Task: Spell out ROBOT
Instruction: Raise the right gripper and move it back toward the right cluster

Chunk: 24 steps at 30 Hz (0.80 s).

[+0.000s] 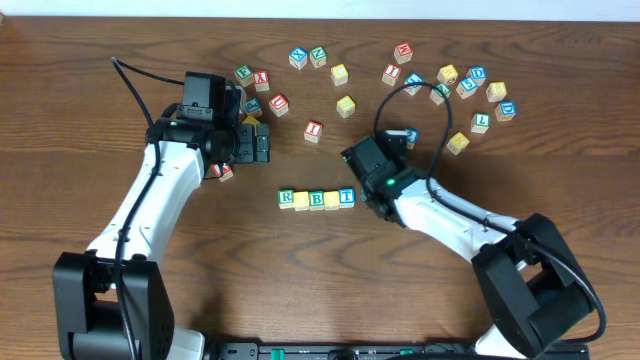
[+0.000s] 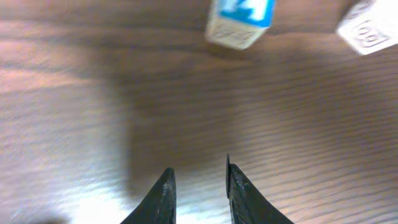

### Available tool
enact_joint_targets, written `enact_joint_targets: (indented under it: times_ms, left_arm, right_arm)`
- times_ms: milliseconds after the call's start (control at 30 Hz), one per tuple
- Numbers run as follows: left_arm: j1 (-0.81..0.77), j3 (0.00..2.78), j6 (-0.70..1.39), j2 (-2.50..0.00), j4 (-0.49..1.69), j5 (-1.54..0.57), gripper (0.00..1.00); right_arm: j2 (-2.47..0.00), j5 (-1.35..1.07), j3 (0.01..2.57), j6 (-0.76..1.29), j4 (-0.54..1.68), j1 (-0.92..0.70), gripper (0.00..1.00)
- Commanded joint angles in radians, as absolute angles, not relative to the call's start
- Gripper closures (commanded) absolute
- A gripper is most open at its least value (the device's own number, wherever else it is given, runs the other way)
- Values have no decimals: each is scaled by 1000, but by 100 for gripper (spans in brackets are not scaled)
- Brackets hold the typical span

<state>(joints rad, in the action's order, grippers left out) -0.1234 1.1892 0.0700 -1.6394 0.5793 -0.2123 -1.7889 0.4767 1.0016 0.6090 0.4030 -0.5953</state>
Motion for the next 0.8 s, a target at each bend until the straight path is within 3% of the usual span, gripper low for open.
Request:
enact_joint_targets:
  times_ms: [0,300,767]
  left_arm:
    - [-123,1183,53,-1640,582,-224,2]
    - [-123,1183,52,-1640,554,-224,2]
    - [-123,1182,57,-1646,509,-224,2]
  right_arm:
    - [-1786,521,1015,604,414,-541,78]
    - [-1784,445,1015,576,435,-448,79]
    - [-1760,408,1016,560,438,-439,80]
